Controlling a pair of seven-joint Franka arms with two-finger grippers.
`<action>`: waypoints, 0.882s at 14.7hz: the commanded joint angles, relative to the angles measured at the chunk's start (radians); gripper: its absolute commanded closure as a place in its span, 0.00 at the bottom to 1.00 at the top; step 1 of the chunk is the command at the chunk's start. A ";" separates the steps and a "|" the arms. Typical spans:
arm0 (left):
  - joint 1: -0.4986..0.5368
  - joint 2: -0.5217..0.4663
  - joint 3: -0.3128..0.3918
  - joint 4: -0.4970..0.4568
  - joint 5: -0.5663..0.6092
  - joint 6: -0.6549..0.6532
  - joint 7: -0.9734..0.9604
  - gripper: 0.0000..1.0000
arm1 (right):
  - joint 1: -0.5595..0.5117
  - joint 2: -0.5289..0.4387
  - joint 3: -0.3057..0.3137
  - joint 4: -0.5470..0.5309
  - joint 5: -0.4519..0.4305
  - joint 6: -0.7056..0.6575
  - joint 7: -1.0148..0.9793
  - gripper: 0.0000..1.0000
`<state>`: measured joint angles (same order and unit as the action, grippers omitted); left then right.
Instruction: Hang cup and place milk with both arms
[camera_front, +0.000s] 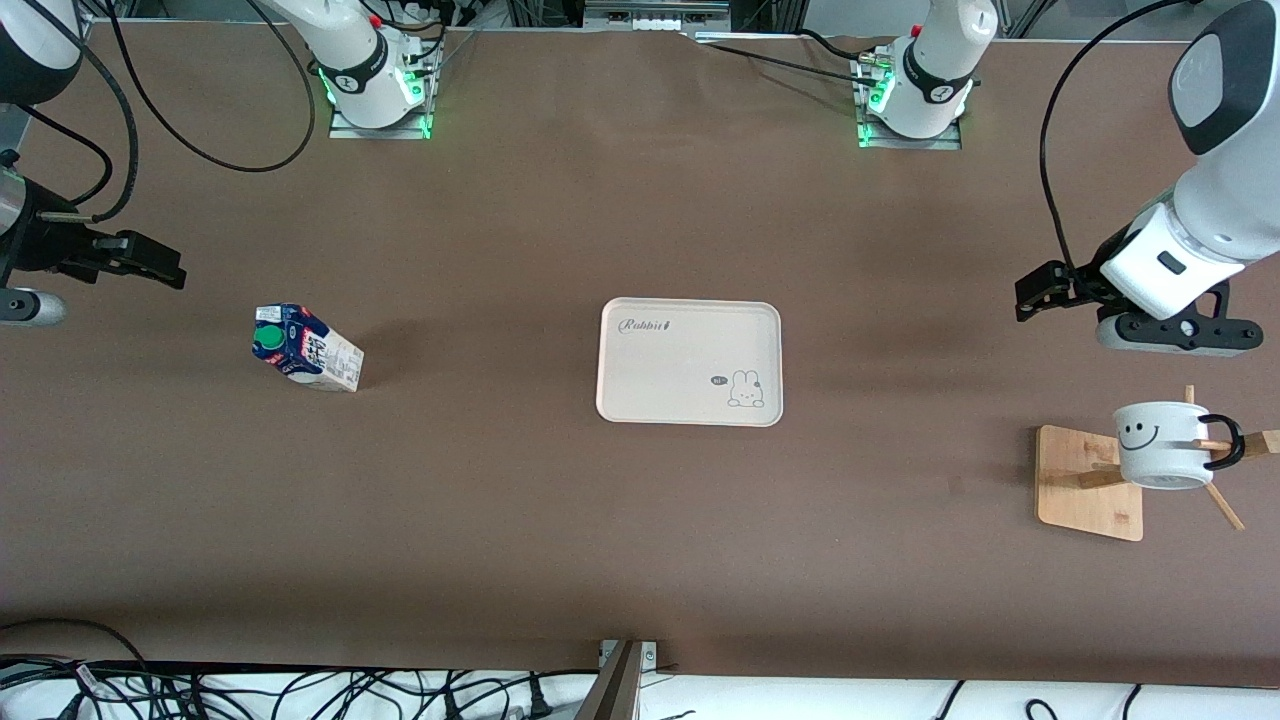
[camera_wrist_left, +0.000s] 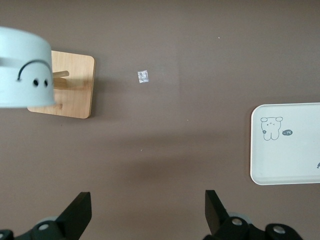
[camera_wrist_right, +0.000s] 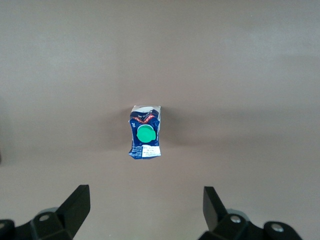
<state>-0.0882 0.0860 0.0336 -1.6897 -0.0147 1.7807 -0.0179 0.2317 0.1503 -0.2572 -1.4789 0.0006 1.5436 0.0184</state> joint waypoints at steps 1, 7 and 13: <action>0.031 -0.038 -0.023 -0.021 0.016 -0.021 -0.004 0.00 | -0.046 -0.015 0.053 -0.014 -0.024 0.010 -0.020 0.00; 0.030 -0.034 -0.029 0.050 0.015 -0.092 -0.008 0.00 | -0.043 -0.005 0.052 -0.004 -0.024 0.007 -0.049 0.00; 0.042 -0.037 -0.015 0.080 0.005 -0.107 -0.002 0.00 | -0.043 0.000 0.050 -0.004 -0.019 0.007 -0.098 0.00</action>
<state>-0.0563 0.0519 0.0196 -1.6458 -0.0147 1.7073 -0.0186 0.2073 0.1526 -0.2240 -1.4790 -0.0125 1.5444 -0.0590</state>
